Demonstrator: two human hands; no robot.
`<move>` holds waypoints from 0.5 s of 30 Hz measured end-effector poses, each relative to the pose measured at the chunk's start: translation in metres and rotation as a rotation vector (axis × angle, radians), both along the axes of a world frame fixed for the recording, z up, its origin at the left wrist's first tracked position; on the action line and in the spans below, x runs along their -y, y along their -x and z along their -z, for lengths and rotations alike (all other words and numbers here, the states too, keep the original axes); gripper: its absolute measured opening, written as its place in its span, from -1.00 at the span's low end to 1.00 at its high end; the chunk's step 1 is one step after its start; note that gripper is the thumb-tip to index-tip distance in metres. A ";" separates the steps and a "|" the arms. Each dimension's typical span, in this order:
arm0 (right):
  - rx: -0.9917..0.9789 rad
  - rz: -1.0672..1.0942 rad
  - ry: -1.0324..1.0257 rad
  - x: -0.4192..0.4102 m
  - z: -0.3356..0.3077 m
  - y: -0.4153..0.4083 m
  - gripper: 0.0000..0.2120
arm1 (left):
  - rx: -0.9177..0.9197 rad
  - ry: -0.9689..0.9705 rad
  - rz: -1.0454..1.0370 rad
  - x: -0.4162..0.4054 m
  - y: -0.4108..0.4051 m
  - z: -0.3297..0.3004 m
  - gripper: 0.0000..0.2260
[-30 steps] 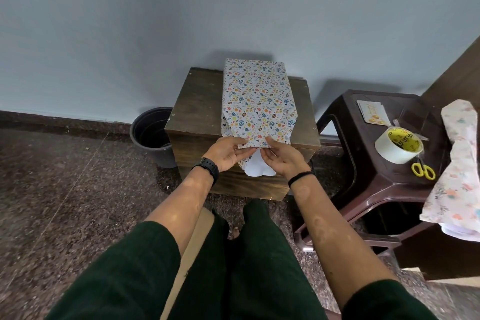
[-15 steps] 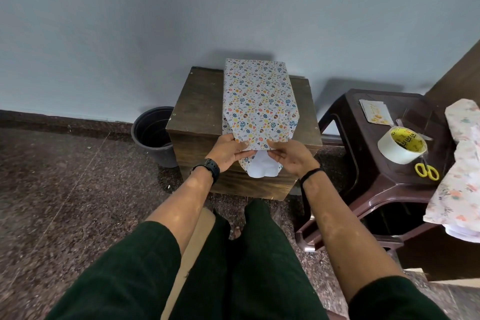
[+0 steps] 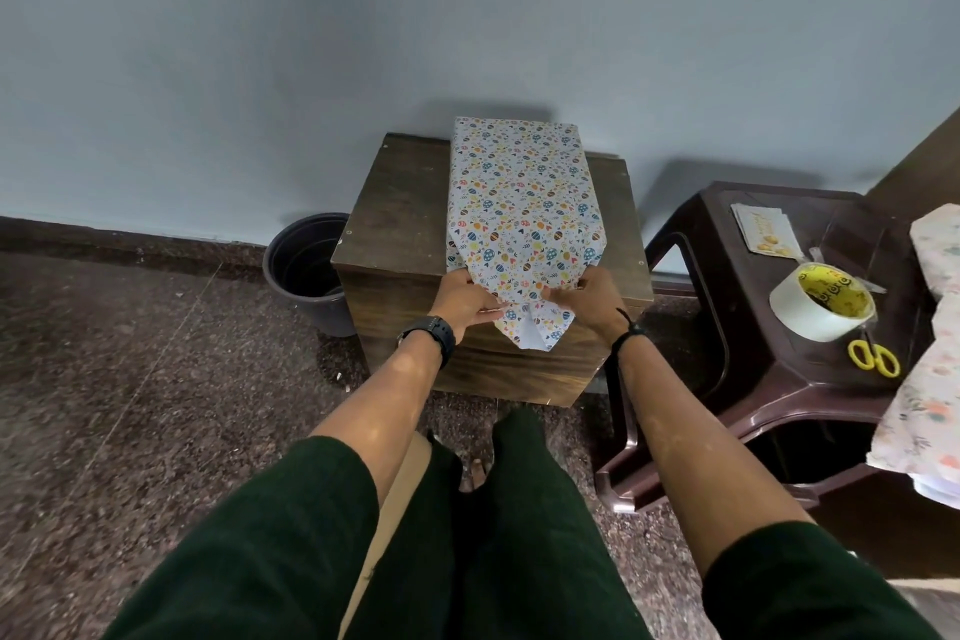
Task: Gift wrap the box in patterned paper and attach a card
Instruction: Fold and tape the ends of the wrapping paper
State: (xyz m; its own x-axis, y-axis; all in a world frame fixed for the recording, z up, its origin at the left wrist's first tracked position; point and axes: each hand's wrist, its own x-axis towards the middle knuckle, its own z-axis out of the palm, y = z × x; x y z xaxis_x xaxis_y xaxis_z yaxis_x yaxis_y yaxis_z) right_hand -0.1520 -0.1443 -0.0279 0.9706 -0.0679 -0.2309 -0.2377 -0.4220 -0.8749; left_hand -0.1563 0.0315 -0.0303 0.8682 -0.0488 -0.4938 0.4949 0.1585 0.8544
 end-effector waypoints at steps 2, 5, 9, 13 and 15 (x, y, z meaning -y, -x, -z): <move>0.000 0.044 0.067 -0.001 0.008 -0.004 -0.67 | -0.001 -0.026 -0.033 0.001 -0.002 0.004 -0.74; 0.024 0.122 0.128 -0.005 0.018 -0.011 -0.60 | 0.006 -0.054 -0.088 0.002 -0.004 0.008 -0.83; 0.039 0.285 0.164 -0.015 0.014 -0.006 -0.56 | 0.050 -0.221 -0.193 0.011 -0.003 0.009 -0.88; 0.005 0.409 0.116 -0.023 0.018 -0.007 -0.68 | 0.277 -0.518 -0.341 0.021 0.004 0.013 -0.68; 0.000 0.438 0.082 -0.025 0.021 -0.007 -0.66 | 0.468 -0.771 -0.356 0.020 0.009 0.014 -0.59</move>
State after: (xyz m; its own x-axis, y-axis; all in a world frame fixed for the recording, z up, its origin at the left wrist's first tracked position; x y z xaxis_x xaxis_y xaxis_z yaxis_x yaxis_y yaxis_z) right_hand -0.1455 -0.1196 -0.0493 0.8462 -0.4905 -0.2081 -0.4097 -0.3492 -0.8428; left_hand -0.1658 0.0112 -0.0441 0.8862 0.4477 0.1190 0.1101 -0.4532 0.8846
